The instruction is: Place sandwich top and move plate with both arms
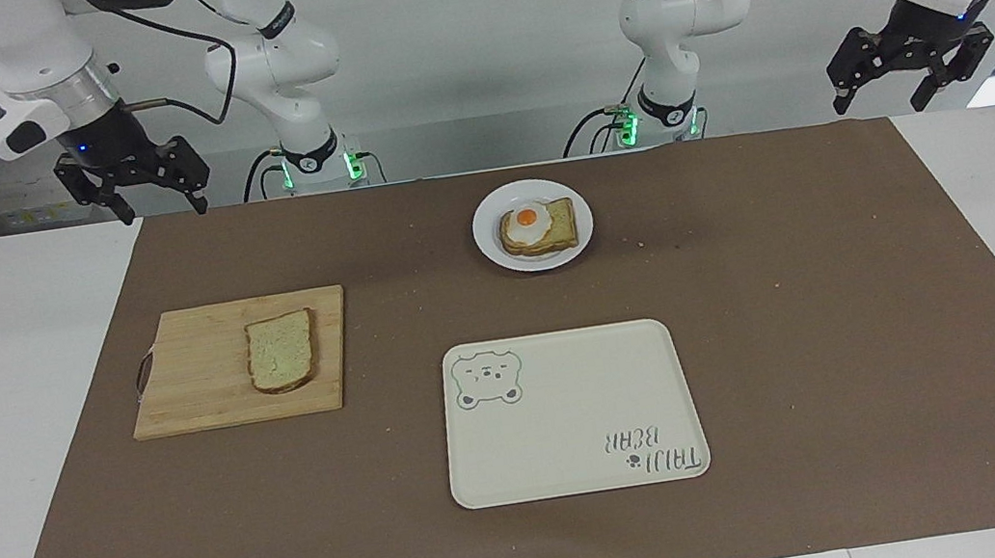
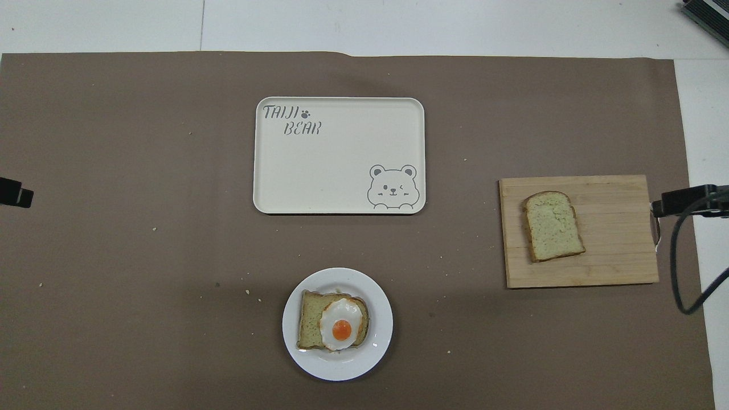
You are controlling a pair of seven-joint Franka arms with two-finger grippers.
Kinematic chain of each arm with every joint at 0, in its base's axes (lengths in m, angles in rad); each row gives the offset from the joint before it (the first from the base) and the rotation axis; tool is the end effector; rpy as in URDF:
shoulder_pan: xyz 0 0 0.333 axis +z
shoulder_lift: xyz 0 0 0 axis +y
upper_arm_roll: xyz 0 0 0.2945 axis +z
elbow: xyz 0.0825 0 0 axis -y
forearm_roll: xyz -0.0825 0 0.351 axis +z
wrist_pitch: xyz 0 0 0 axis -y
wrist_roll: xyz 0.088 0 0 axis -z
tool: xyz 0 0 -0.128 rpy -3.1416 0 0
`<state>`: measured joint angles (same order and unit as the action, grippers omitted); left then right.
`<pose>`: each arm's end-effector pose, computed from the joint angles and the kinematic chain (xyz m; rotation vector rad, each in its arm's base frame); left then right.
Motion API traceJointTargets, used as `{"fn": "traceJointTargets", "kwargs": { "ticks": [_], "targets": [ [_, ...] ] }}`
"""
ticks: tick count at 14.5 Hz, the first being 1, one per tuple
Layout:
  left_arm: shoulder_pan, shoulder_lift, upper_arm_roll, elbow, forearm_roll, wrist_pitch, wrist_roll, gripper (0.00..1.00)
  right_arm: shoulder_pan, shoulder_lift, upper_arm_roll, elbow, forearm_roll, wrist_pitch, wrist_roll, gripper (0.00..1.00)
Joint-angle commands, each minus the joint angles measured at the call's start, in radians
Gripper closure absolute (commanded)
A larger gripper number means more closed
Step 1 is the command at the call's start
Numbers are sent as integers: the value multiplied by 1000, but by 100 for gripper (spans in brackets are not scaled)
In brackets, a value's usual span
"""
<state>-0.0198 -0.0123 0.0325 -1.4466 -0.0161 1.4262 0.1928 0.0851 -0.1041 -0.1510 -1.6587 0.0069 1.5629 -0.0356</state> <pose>0.5023 0.0043 0.6293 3.1115 -0.2845 -0.0100 0.4892 -0.0351 0.5948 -3.1191 0.0460 -0.0129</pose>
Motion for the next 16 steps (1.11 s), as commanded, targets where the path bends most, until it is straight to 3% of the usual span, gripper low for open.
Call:
{"fn": "traceJointTargets", "kwargs": {
  "ticks": [1, 16],
  "targets": [
    [-3, -25, 4, -28, 8, -9, 4, 0, -7, -13, 4, -18, -16, 6, -1, 0],
    [-17, -25, 4, -28, 8, -7, -6, 0, -10, -13, 4, -16, -18, 8, -7, 0]
  ]
}}
